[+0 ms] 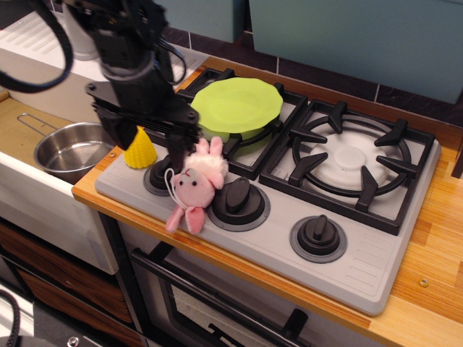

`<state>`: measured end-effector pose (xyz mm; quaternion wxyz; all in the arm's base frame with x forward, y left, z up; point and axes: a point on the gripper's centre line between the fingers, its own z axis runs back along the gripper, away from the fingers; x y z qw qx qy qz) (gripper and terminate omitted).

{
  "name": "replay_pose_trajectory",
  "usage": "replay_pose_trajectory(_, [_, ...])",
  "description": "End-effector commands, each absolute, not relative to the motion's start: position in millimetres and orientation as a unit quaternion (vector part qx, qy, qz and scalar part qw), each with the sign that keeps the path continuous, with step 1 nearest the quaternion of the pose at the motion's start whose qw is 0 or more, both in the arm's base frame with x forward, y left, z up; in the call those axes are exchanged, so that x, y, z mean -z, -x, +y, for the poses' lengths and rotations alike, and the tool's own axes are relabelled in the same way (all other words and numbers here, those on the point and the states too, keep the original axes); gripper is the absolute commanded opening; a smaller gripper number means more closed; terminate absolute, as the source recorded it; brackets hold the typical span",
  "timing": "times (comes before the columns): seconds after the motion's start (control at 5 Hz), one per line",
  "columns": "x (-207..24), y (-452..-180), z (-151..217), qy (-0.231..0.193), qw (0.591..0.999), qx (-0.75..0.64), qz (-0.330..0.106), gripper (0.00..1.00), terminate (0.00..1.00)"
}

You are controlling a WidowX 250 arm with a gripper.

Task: End effector reaching stuffedrabbit

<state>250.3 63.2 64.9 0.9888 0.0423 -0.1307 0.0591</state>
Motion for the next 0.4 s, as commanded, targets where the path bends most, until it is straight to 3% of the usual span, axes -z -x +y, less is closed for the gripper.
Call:
replay_pose_trajectory(0.0, [-72.3, -251.5, 50.9, -0.058, 0.986, -0.077, -0.133, 1.0, 0.0])
replay_pose_trajectory(0.2, [-64.1, -248.0, 44.2, -0.057, 0.985, -0.083, -0.141, 1.0, 0.0])
